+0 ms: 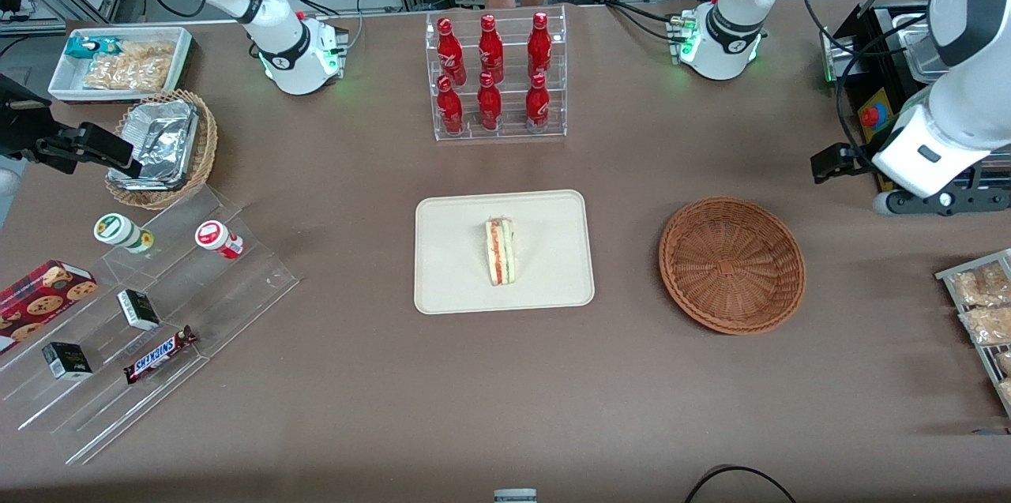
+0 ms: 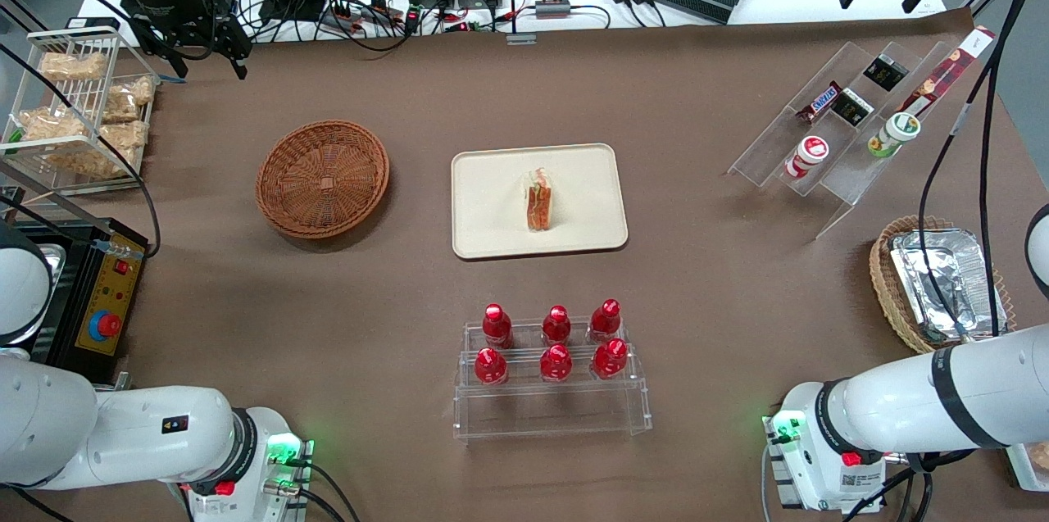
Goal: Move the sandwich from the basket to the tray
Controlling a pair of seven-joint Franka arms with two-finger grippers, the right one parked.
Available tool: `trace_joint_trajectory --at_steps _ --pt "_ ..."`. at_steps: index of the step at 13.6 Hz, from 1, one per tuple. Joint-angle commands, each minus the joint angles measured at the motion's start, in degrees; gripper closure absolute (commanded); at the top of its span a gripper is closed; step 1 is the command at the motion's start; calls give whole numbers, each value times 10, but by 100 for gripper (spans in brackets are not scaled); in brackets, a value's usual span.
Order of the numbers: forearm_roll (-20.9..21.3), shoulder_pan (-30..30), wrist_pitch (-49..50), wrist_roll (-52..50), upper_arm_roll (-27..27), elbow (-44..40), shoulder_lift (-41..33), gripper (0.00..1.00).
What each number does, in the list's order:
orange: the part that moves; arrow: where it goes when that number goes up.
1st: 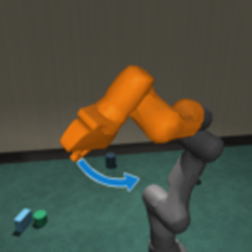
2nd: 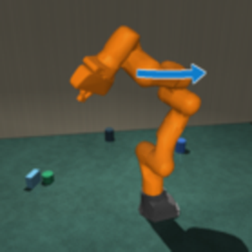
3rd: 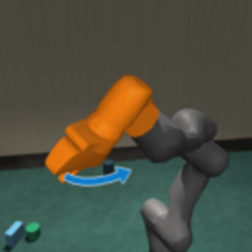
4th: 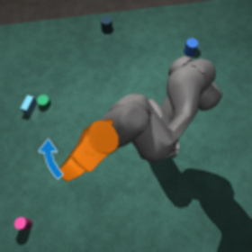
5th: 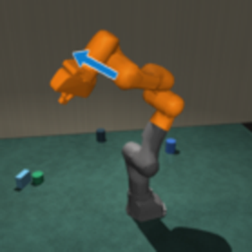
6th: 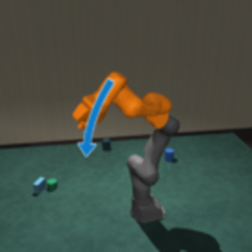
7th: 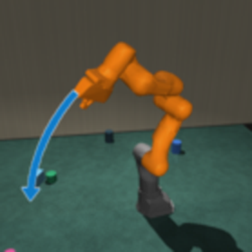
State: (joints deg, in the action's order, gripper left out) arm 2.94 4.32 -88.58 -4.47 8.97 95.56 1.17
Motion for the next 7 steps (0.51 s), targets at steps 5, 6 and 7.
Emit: trace_joint_trajectory --at_steps 5,6,7 --pt "-50 11 15 34 -16 -1 -28 0" --pt "-50 11 16 38 -17 -1 -31 0" --pt "-50 11 17 39 -17 -2 -31 0"
